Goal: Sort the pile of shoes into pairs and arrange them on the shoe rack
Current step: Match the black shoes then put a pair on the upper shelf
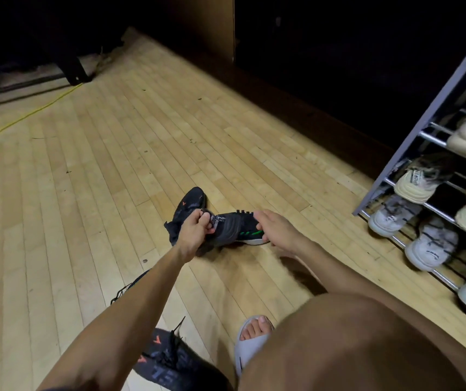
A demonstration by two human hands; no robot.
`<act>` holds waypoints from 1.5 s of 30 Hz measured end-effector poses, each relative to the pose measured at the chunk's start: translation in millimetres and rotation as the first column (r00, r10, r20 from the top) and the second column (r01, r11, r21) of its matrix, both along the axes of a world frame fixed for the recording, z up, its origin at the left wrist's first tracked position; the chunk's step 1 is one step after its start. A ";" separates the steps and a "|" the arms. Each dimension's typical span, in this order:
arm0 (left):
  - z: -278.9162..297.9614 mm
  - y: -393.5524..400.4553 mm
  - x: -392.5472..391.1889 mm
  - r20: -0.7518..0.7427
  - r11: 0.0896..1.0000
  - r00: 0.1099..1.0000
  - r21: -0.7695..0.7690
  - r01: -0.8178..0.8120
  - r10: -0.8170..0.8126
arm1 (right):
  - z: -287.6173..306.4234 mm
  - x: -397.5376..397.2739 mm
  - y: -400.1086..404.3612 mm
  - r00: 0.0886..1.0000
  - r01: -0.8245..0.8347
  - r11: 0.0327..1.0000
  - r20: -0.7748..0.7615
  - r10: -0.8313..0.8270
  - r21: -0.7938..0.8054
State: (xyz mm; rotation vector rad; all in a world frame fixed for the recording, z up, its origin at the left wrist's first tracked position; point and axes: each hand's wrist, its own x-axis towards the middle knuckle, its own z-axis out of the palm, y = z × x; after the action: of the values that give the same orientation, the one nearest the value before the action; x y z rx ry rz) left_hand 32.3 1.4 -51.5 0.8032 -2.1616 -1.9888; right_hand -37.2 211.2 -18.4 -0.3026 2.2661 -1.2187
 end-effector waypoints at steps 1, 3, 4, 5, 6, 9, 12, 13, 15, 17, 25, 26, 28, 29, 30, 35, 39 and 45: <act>11.6 8.8 -0.8 -0.021 0.999 0.999 0.008 0.040 -0.040 | 8.2 0.1 5.7 1.000 -0.001 1.000 -0.028 0.001 0.005; 33.6 28.3 -1.6 -0.026 0.992 0.992 0.027 0.120 -0.120 | 24.6 1.2 18.9 0.997 0.006 0.999 -0.073 -0.003 0.040; 45.1 39.2 -2.8 -0.023 0.987 0.988 0.039 0.153 -0.152 | 33.2 2.0 26.2 0.996 0.014 0.998 -0.090 -0.009 0.054; 57.5 50.7 -4.8 -0.029 0.982 0.982 0.047 0.186 -0.184 | 41.5 2.6 34.0 0.994 0.023 0.998 -0.106 -0.017 0.055; 70.5 63.0 -7.4 -0.043 0.974 0.975 0.047 0.221 -0.219 | 50.4 3.6 42.1 0.991 0.033 0.998 -0.132 -0.027 0.045; 111.2 100.9 -14.6 -0.098 0.945 0.941 0.023 0.327 -0.324 | 77.4 8.5 67.2 0.969 0.093 0.995 -0.226 -0.096 -0.022; 144.0 135.1 -19.9 -0.138 0.912 0.904 0.023 0.411 -0.404 | 102.3 14.1 94.3 0.934 0.211 0.974 -0.278 -0.225 -0.079; 152.9 144.8 -21.5 -0.140 0.900 0.892 0.021 0.436 -0.430 | 110.0 16.2 104.0 0.924 0.254 0.963 -0.273 -0.269 -0.088; 170.1 163.3 -25.4 -0.139 0.867 0.860 0.018 0.498 -0.491 | 127.1 21.4 124.9 0.902 0.321 0.940 -0.263 -0.341 -0.118; 188.0 182.6 -30.4 -0.149 0.816 0.806 -0.010 0.578 -0.573 | 144.2 27.2 147.0 0.879 0.366 0.917 -0.266 -0.396 -0.157; 251.3 259.6 -39.0 -0.152 0.588 0.568 -0.201 0.784 -0.809 | 190.4 53.0 232.3 0.823 0.530 0.794 -0.046 -0.566 -0.296; 258.9 267.9 -38.8 -0.137 0.557 0.540 -0.223 0.800 -0.831 | 193.5 54.3 239.8 0.811 0.552 0.776 -0.018 -0.585 -0.305; 273.2 287.1 -37.9 -0.114 0.505 0.493 -0.257 0.824 -0.862 | 202.4 58.0 255.0 0.773 0.601 0.733 -0.001 -0.634 -0.320; 279.2 297.1 -37.1 -0.112 0.491 0.480 -0.264 0.830 -0.870 | 207.3 60.8 262.2 0.753 0.622 0.702 0.020 -0.657 -0.346; 284.1 306.7 -36.2 -0.114 0.485 0.472 -0.267 0.833 -0.874 | 212.2 63.9 269.2 0.740 0.636 0.671 0.055 -0.671 -0.381; 293.4 360.5 -27.6 -0.108 0.486 0.477 -0.295 0.823 -0.872 | 224.0 82.8 307.8 0.687 0.691 0.560 0.175 -0.705 -0.457; 289.9 409.6 -13.7 -0.085 0.449 0.446 -0.301 0.841 -0.891 | 218.3 104.1 346.5 0.605 0.757 0.472 0.212 -0.768 -0.452; 272.0 479.2 5.5 -0.070 0.522 0.518 -0.147 0.840 -0.853 | 208.6 132.2 411.2 0.459 0.815 0.315 0.210 -0.863 -0.486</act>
State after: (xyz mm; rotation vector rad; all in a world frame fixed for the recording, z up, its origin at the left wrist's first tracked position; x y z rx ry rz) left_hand 37.8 480.6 220.5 -0.5917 -2.8299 -2.1053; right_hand 95.0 622.4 190.2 0.8338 2.0859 -2.4258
